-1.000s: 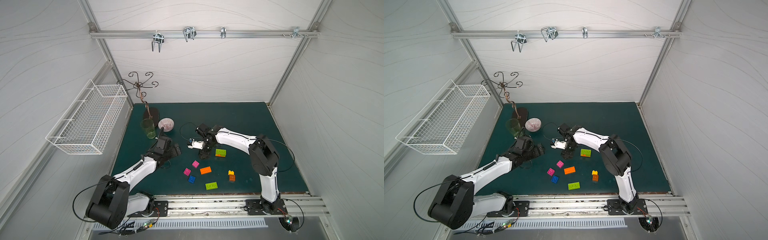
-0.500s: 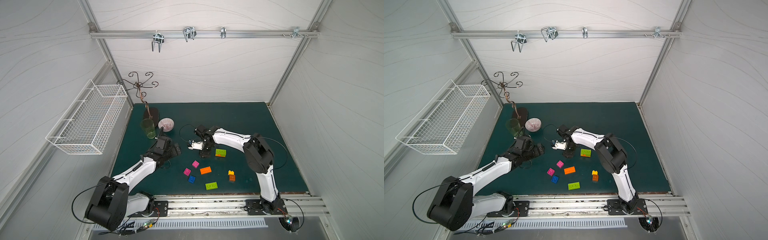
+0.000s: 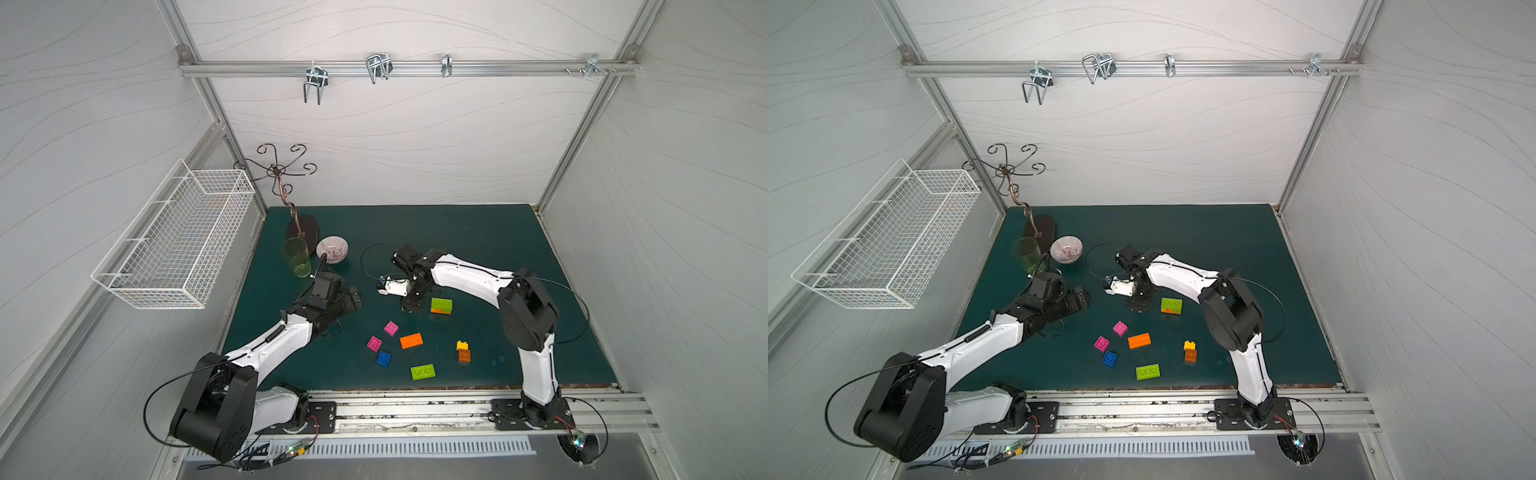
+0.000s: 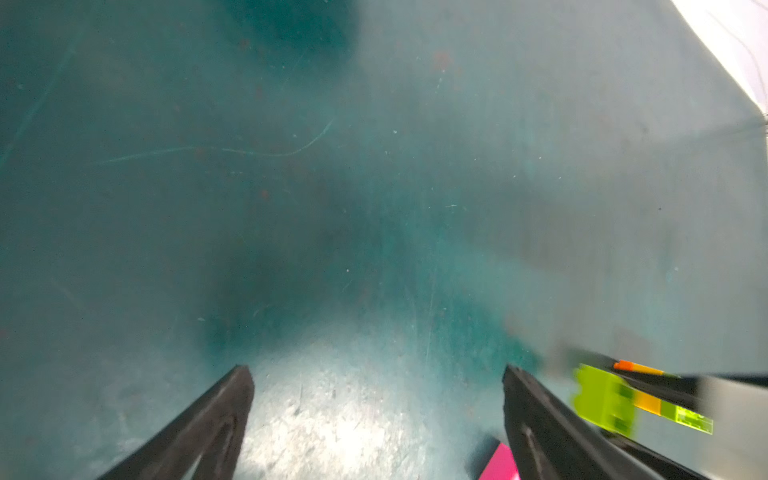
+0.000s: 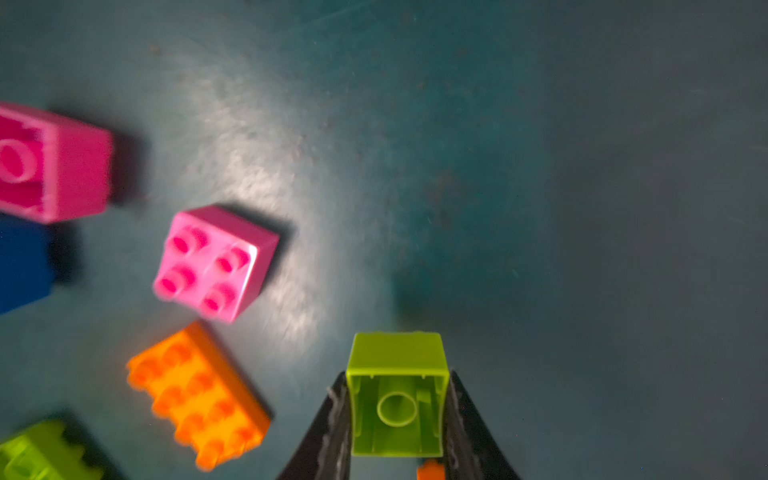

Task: Assemble the letter p with lego
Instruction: Pick up the lego brick from the center of the board, then assemble the lego brick with the lego brick.

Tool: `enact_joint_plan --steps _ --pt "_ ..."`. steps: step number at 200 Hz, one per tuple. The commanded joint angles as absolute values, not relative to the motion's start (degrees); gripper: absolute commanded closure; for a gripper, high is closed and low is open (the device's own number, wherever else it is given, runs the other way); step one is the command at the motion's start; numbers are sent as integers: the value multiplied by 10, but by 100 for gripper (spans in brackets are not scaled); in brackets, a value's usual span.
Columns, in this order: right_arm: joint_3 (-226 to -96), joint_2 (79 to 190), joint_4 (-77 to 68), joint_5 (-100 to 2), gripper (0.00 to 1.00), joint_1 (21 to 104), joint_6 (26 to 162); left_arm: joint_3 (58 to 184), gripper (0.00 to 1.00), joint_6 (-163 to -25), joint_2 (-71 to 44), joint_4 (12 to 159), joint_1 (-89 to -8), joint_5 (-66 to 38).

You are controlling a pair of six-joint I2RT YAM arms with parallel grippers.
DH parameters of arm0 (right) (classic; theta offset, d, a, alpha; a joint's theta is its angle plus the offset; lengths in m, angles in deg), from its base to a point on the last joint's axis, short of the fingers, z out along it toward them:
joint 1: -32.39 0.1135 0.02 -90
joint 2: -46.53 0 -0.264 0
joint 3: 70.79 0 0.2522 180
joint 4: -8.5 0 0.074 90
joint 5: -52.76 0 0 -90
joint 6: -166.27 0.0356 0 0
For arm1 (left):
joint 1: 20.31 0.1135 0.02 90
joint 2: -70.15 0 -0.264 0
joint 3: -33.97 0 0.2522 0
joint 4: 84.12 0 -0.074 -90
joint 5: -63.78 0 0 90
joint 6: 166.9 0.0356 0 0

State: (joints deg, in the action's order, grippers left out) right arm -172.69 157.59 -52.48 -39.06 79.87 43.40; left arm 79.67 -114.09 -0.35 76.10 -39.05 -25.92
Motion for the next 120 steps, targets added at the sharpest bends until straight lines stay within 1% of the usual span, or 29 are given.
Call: enact_joint_plan --steps 1,10,20,33,40,59,79,102,120 --pt "-1709 1498 -553 -374 75 771 429 802 4 -1137 -2 785 -386 -258" --pt "-1699 1478 -558 -383 75 757 423 802 4 -1137 -3 785 -386 -259" --pt "-1680 1457 -569 -399 78 740 390 800 4 -1137 -5 787 -387 -261" --pt "-1642 1424 -568 -394 82 728 339 800 4 -1138 -5 788 -386 -261" --pt "-1625 1406 -568 -396 86 720 312 800 4 -1137 -4 787 -386 -260" --pt "-1613 1377 -566 -414 84 681 299 797 4 -1137 -1 790 -386 -258" --pt "-1631 1395 -610 -438 86 649 274 797 4 -1137 -1 792 -386 -255" --pt "-1639 1421 -622 -451 88 644 248 799 4 -1136 2 790 -386 -256" --pt "-1653 1450 -643 -459 92 645 235 797 4 -1134 5 789 -386 -259"
